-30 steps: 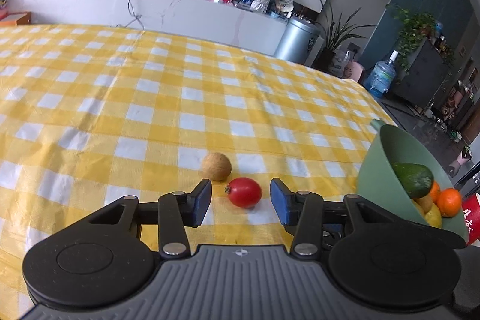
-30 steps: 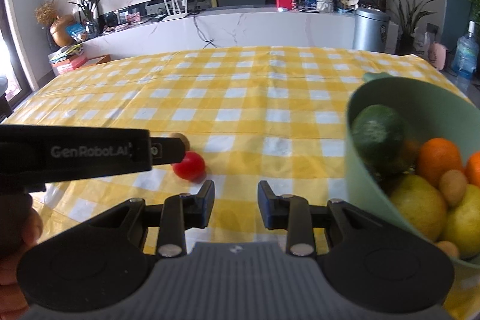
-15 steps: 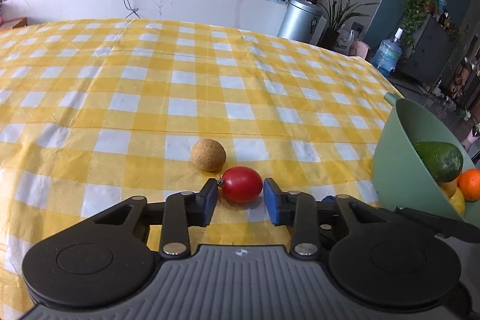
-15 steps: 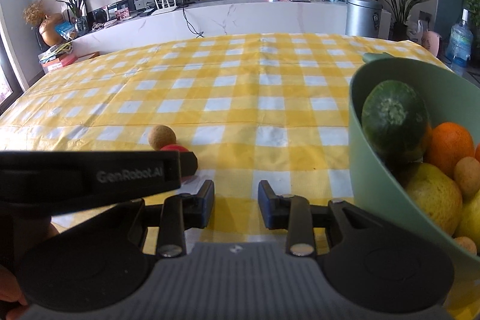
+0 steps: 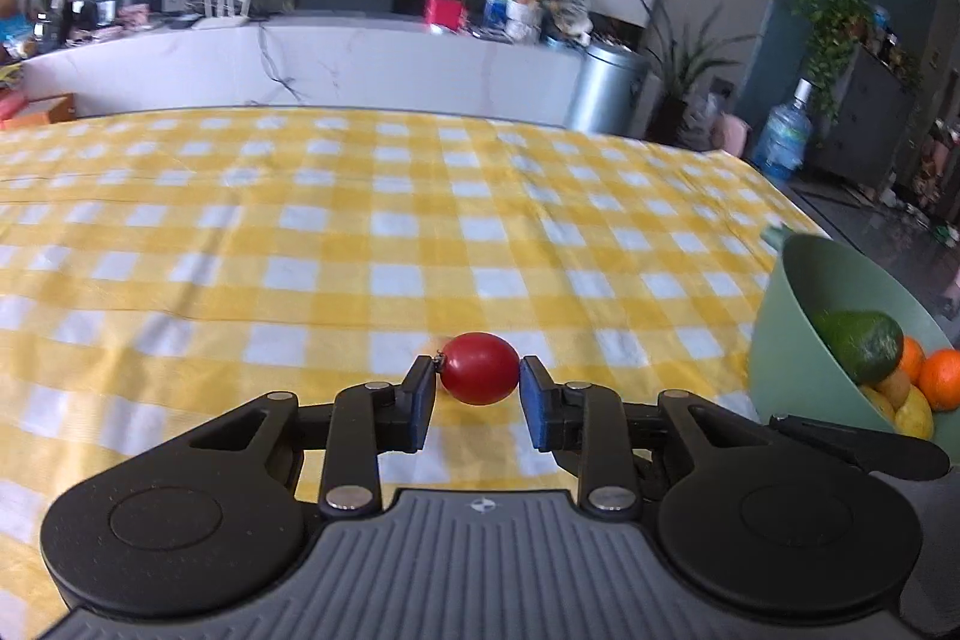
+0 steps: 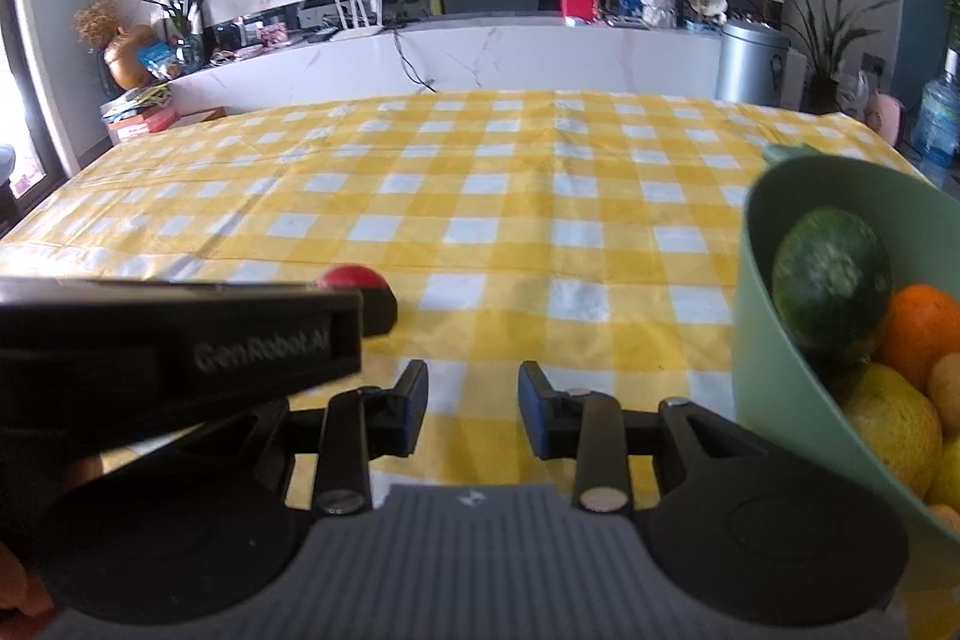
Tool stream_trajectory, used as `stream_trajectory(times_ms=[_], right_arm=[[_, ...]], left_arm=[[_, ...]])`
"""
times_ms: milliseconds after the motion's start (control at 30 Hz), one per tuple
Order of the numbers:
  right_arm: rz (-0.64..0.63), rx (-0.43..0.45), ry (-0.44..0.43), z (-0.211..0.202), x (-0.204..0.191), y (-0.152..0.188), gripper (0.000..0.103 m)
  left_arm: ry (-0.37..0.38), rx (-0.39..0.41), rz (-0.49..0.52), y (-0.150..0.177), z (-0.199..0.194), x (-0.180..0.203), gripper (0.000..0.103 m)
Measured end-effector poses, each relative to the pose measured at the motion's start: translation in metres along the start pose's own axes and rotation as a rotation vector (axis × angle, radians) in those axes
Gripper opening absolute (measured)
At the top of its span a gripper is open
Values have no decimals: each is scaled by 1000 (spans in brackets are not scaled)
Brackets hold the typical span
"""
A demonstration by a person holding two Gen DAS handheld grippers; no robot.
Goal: Organize fruits
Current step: 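Grasp the red fruit with the left gripper, then grasp the last brown kiwi with the right gripper while the left holds the red fruit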
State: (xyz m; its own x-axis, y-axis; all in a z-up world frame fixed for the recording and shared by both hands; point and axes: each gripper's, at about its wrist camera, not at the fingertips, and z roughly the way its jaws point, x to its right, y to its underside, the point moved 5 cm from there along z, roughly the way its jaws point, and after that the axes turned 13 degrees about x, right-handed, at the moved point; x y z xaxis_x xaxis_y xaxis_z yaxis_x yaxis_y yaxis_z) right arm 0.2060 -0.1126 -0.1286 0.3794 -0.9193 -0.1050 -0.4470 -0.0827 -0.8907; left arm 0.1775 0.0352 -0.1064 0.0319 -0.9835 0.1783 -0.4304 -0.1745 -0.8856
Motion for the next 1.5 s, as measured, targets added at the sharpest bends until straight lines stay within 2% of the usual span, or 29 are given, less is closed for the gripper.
stream_trajectory(times_ms=[167, 300, 633, 833, 967, 1100, 1267, 1500], right_arm=[[-65, 28, -61, 5, -19, -3, 31], [-100, 44, -84, 15, -29, -7, 31], [-150, 53, -111, 38, -44, -8, 31], [-147, 46, -111, 49, -46, -8, 31], [-139, 36, -116, 50, -44, -6, 24], [-126, 35, -128, 48, -45, -8, 23], [-151, 67, -129, 32, -46, -13, 23], [-109, 64, -100, -4, -32, -24, 23]], left_arm=[[-103, -3, -72, -5, -1, -27, 33], [-138, -25, -131, -3, 2, -43, 33], [-204, -27, -159, -1, 5, -59, 34], [-211, -40, -168, 2, 7, -63, 34], [-211, -47, -161, 3, 9, -62, 34], [-209, -47, -134, 2, 8, -59, 34], [-196, -41, -122, -2, 2, -53, 34], [-158, -30, -89, -14, -16, -31, 34]])
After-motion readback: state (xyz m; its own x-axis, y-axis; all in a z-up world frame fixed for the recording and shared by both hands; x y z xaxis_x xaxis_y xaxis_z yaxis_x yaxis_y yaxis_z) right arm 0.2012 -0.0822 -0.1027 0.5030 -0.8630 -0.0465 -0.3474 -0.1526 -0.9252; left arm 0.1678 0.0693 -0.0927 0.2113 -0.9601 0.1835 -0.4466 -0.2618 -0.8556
